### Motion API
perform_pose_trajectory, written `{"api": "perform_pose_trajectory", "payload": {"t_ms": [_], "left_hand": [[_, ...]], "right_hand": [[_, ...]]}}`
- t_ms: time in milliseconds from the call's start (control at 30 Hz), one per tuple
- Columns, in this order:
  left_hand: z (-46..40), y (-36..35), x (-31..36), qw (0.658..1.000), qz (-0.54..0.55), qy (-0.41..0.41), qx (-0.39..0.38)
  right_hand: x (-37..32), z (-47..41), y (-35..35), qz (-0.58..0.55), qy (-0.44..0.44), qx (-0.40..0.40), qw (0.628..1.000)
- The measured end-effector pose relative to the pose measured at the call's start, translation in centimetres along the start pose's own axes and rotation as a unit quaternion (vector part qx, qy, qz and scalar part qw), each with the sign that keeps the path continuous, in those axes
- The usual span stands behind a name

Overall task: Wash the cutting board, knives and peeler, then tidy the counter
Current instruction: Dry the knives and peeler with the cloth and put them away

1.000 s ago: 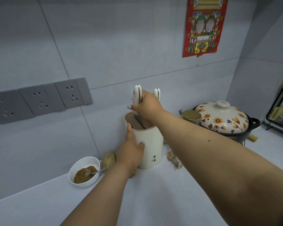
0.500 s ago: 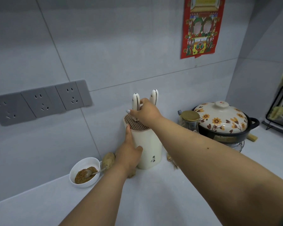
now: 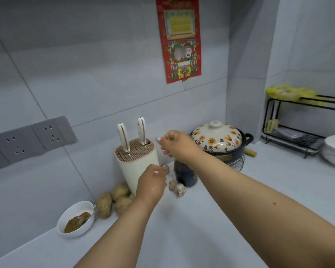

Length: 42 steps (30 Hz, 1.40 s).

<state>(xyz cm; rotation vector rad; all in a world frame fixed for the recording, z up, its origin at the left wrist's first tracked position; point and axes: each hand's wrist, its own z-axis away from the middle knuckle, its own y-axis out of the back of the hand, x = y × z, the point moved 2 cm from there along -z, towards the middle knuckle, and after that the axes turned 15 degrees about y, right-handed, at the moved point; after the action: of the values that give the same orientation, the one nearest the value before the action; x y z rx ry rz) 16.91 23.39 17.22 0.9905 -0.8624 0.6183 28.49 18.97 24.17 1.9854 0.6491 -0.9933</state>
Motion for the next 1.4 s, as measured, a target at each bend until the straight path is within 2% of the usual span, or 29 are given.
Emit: {"api": "perform_pose_trajectory", "payload": {"t_ms": [133, 300, 500, 800, 1033, 1133, 1300, 1400], "left_hand": [[2.3, -3.8, 2.5, 0.998, -0.025, -0.028, -0.048], [4.8, -10.7, 4.8, 0.990, -0.010, -0.031, -0.138], [9.8, -19.8, 8.0, 0.977, -0.050, -0.050, -0.200], [18.5, -31.9, 10.0, 0.938, -0.104, -0.117, -0.310], [24.0, -40.1, 9.7, 0.908, -0.195, -0.163, -0.333], [25.7, -42.9, 9.3, 0.883, -0.285, -0.217, -0.302], [27.8, -47.4, 7.8, 0.856, -0.379, -0.229, -0.267], [28.9, -49.1, 7.1, 0.865, -0.392, -0.205, -0.237]], "right_hand": [[1.5, 3.1, 4.5, -0.069, -0.024, 0.053, 0.996], [3.3, 7.6, 11.8, -0.042, -0.061, 0.125, 0.989], [4.7, 14.1, 20.6, -0.013, -0.090, 0.208, 0.974], [8.4, 25.3, 32.2, 0.026, -0.156, 0.313, 0.936], [11.4, 34.6, 39.6, 0.025, -0.234, 0.407, 0.883], [12.4, 38.8, 41.7, 0.028, -0.260, 0.441, 0.858], [14.2, 44.8, 43.6, 0.006, -0.273, 0.495, 0.824], [15.3, 47.0, 44.2, 0.005, -0.292, 0.498, 0.816]]}}
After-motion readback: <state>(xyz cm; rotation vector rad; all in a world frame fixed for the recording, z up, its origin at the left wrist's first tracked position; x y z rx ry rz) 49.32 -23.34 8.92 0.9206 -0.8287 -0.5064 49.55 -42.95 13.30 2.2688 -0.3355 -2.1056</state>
